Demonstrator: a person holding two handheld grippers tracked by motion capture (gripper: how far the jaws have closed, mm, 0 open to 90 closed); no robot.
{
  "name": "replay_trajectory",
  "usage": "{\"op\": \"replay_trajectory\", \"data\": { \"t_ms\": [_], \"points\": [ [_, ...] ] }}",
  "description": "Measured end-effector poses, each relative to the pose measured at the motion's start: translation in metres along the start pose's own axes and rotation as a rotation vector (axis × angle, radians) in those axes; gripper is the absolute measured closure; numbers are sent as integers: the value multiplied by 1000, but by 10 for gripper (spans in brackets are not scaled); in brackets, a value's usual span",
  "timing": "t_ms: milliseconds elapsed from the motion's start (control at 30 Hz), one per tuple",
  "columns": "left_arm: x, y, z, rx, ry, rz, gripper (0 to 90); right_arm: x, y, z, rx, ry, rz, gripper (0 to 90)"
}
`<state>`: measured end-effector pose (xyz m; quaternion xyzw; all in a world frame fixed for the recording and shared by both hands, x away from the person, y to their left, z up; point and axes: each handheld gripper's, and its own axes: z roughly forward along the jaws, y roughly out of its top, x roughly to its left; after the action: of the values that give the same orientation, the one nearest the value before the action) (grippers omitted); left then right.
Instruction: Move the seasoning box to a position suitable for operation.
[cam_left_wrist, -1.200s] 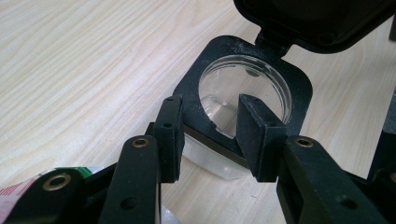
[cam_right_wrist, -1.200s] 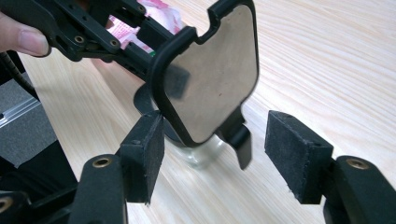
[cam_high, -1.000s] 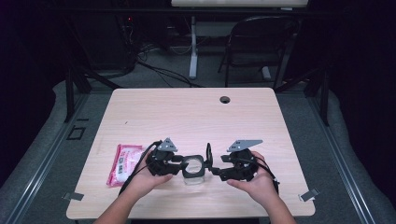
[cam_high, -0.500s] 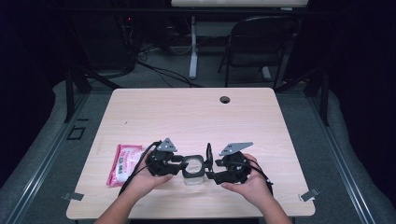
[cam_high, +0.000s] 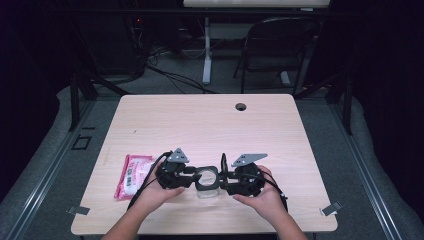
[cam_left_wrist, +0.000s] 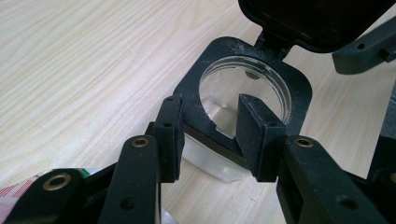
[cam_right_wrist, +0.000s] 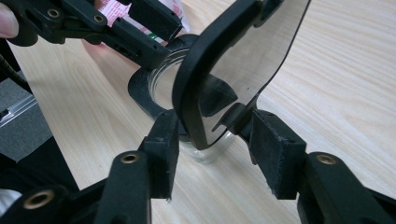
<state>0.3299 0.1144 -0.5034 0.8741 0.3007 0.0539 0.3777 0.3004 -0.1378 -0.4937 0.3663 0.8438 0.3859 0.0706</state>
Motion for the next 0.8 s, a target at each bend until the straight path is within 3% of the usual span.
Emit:
{"op": "replay_trajectory", "data": {
  "t_ms": [433, 600, 800],
  "points": [
    [0, -1, 0, -7, 15, 11, 593, 0, 0, -1, 4, -3, 2, 626],
    [2, -2, 4, -17, 24, -11, 574, 2, 0, 0, 14, -5, -6, 645],
    [2, -2, 9, -21, 14, -6, 582, -1, -1, 0, 12, -1, 0, 651]
  ]
}}
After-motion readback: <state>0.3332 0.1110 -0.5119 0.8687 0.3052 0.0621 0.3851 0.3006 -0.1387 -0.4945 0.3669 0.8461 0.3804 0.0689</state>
